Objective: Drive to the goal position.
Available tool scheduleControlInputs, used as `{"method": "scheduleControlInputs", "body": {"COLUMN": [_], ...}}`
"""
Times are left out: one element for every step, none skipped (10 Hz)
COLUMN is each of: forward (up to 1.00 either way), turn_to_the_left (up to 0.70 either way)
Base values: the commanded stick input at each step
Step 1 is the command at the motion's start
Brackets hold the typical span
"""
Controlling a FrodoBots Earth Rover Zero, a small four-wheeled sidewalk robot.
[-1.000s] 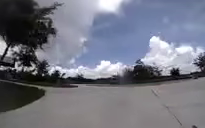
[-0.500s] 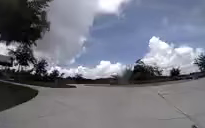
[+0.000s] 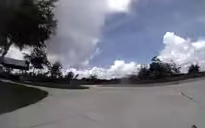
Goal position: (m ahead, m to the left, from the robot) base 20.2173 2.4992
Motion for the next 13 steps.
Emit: {"method": "scheduleControlInputs", "body": {"forward": [0.85, 0.85, 0.85, 0.85, 0.85, 0.85, 0.85, 0.85, 0.85, 0.85, 0.85, 0.85, 0.85], "turn_to_the_left": [0.0, 0.0, 0.0, 0.0, 0.0, 0.0, 0.0, 0.0, 0.0, 0.0, 0.0, 0.0, 0.0]}}
